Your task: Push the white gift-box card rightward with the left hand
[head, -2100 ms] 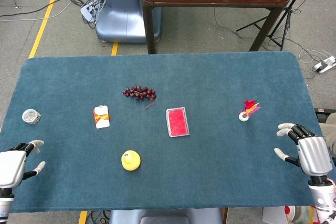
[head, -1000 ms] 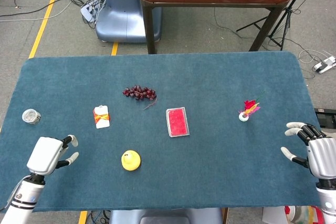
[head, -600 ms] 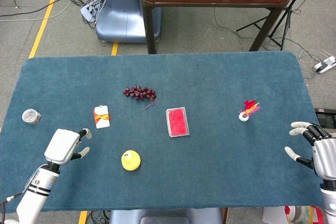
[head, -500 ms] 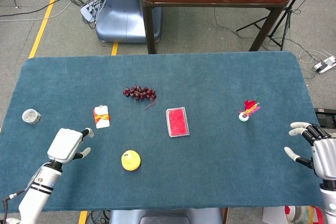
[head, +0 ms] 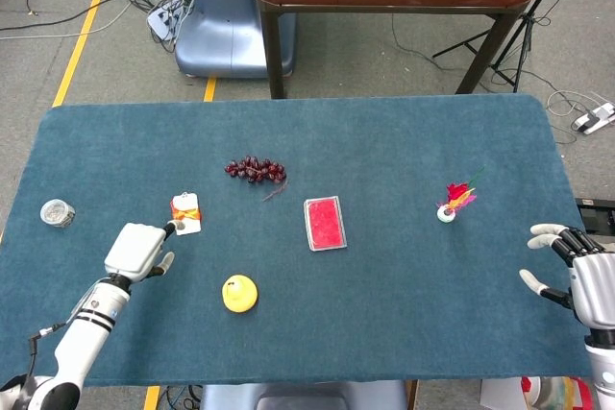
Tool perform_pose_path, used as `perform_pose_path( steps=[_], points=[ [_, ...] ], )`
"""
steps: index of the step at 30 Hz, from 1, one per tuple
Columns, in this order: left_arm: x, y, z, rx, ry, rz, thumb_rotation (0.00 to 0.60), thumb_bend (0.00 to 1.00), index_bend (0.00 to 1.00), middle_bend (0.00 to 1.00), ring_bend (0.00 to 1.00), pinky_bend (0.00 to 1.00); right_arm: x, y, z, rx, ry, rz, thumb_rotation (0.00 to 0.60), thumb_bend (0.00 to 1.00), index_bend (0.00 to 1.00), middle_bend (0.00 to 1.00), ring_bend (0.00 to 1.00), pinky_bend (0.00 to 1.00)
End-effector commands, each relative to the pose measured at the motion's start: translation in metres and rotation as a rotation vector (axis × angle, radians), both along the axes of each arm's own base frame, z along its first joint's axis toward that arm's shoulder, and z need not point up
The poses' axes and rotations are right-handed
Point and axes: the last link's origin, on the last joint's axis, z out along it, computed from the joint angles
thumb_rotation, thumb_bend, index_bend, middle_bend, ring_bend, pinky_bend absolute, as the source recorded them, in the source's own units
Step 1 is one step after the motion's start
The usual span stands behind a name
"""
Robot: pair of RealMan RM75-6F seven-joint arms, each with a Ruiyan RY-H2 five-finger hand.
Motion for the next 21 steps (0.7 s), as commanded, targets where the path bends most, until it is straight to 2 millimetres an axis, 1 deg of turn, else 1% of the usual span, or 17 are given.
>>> perform_pose_path(
  steps=[1,13,21],
  points=[
    [-0.001,0.006,-0.005,-0.011,0.018,0.027,0.6,0.44,0.23,1.0,1.0,1.0,0.0,0.0,0.0,0.001,-0.001,0.001,0.6,0.05,0.49,0.38,0.34,0.59],
    [-0.018,0.027,-0.014,-0.005,0.111,0.092,0.6,0.44,0.21,1.0,0.99,1.0,0.001,0.002,0.001,0.002,-0.007,0.005,0.6,0.05,0.49,0.39,0.34,0.59],
    [-0.021,0.034,-0.018,-0.008,0.121,0.133,0.6,0.46,0.21,1.0,0.99,1.0,0.0,0.002,0.002,0.002,-0.008,0.001,0.6,0.05,0.49,0.39,0.34,0.59]
  ],
)
